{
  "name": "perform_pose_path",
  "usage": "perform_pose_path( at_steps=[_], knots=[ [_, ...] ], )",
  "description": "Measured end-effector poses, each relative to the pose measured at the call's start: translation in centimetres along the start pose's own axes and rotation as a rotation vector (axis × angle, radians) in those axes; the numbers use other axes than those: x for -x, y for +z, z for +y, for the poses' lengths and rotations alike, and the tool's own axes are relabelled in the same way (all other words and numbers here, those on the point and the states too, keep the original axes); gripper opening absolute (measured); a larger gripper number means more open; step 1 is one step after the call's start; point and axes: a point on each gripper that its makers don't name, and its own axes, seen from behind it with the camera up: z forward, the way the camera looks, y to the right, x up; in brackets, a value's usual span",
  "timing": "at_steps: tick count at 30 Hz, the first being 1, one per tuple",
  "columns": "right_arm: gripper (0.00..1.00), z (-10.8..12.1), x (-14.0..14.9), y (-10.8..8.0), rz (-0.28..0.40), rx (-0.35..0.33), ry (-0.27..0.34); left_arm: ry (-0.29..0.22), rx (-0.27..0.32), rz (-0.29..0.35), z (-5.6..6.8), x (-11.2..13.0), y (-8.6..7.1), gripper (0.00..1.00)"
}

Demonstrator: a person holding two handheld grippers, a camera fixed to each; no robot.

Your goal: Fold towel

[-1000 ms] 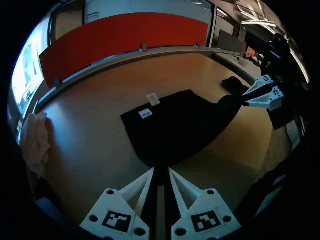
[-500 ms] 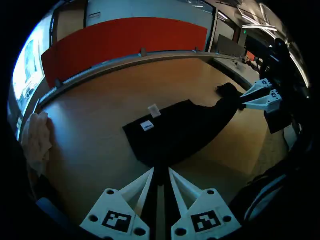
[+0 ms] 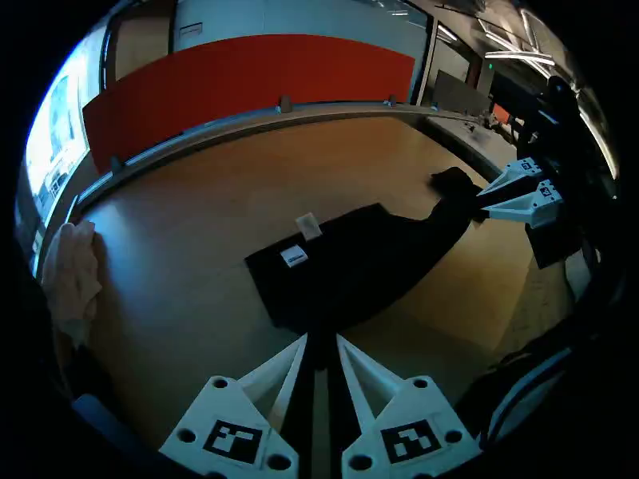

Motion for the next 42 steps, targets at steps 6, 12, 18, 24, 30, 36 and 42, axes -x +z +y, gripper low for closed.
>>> perform_pose_path(
  at_steps=[6,12,18,24,30,36,42],
  knots=[
    [0.17,0.9,-0.3,0.9,-0.006,0.008,0.003,-0.006,0.003,0.005,-0.8,-0.9,1.0,0.10],
    [0.17,2.8,-0.4,2.2,-0.018,0.031,0.001,-0.016,0.002,0.008,-2.1,-2.0,2.8,0.10],
    [0.17,4.8,-0.6,4.0,-0.031,0.050,0.015,-0.037,0.004,0.001,-3.4,-3.1,4.9,0.10],
    [0.17,6.2,-0.2,5.8,-0.053,0.057,0.028,-0.040,0.002,-0.018,-4.3,-3.4,6.9,0.10],
    [0.17,6.5,0.7,6.9,-0.086,0.052,0.037,-0.041,0.005,-0.045,-4.7,-2.7,8.3,0.10],
    [0.17,6.9,1.7,7.8,-0.115,0.049,0.045,-0.053,0.004,-0.059,-5.0,-2.3,9.4,0.10],
    [0.17,7.6,2.6,8.9,-0.140,0.053,0.057,-0.050,-0.004,-0.072,-5.3,-1.9,10.8,0.11]
  ],
)
